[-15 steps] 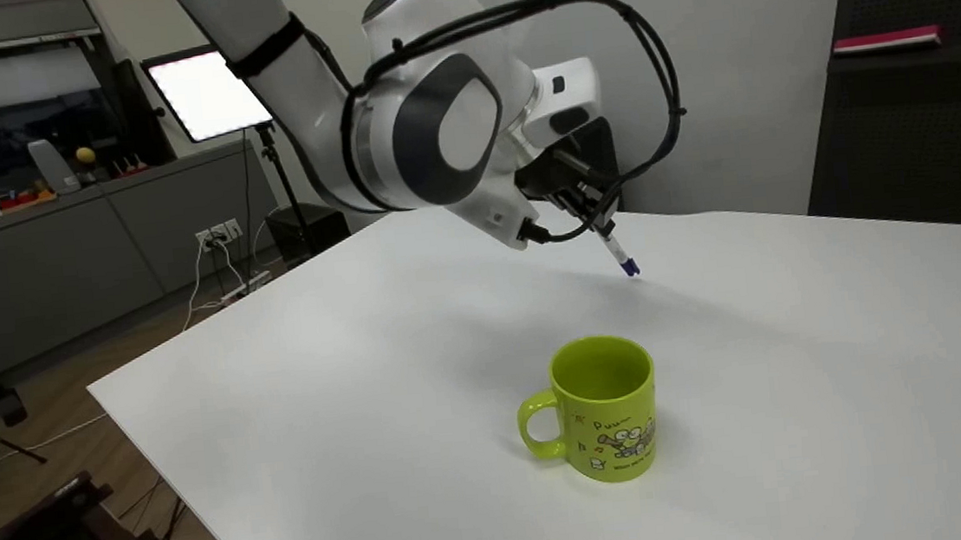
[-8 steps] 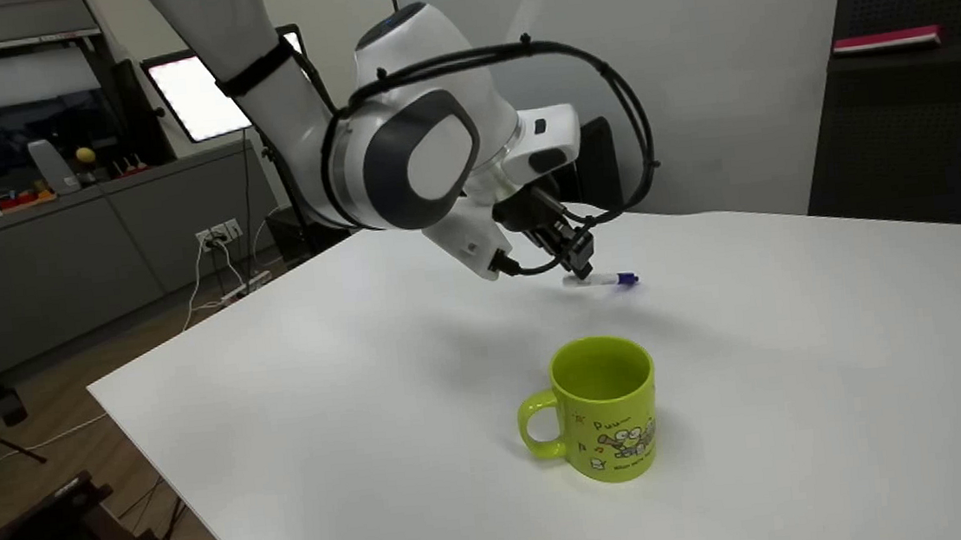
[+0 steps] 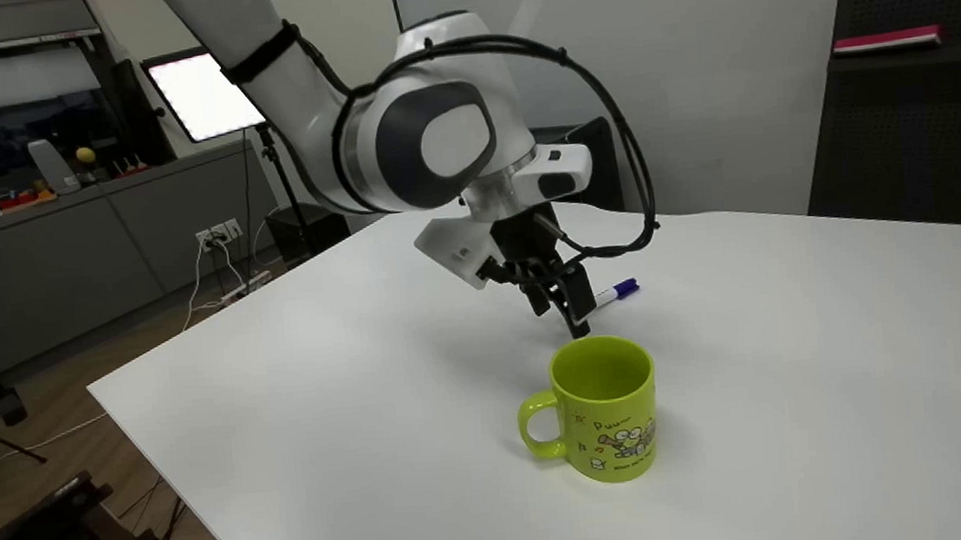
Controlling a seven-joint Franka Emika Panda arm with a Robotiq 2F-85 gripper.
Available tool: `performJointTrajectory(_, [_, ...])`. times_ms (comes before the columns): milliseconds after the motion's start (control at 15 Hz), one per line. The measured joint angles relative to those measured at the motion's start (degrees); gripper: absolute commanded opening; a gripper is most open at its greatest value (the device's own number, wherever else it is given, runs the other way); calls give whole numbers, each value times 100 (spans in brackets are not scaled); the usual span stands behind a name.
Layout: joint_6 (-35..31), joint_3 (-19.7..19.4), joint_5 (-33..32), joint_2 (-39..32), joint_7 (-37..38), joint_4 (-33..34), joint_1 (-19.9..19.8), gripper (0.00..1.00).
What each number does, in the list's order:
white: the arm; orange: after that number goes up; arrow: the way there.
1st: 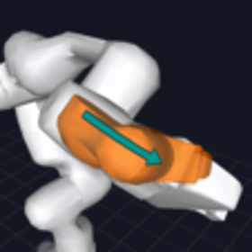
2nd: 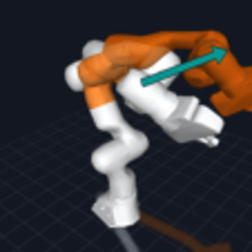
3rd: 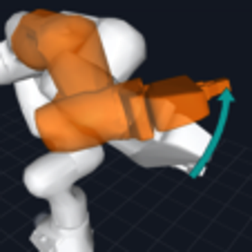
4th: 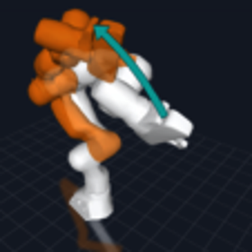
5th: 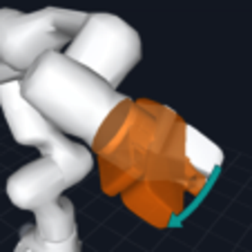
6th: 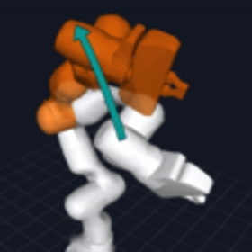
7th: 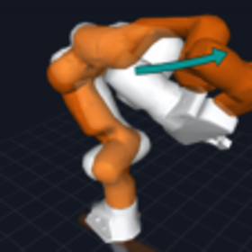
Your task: Take the marker from the green cup and put it on the table
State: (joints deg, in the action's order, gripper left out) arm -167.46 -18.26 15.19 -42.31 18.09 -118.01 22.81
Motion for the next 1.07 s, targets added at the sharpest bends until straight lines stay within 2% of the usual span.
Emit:
performJointTrajectory(400, [2456,182,-811,659,109,389,-620,100])
performJointTrajectory(733, [3643,675,-1169,1129,-11,613,-1148,100])
performJointTrajectory(1067, [4214,1109,-1667,1451,-480,596,-1347,100])
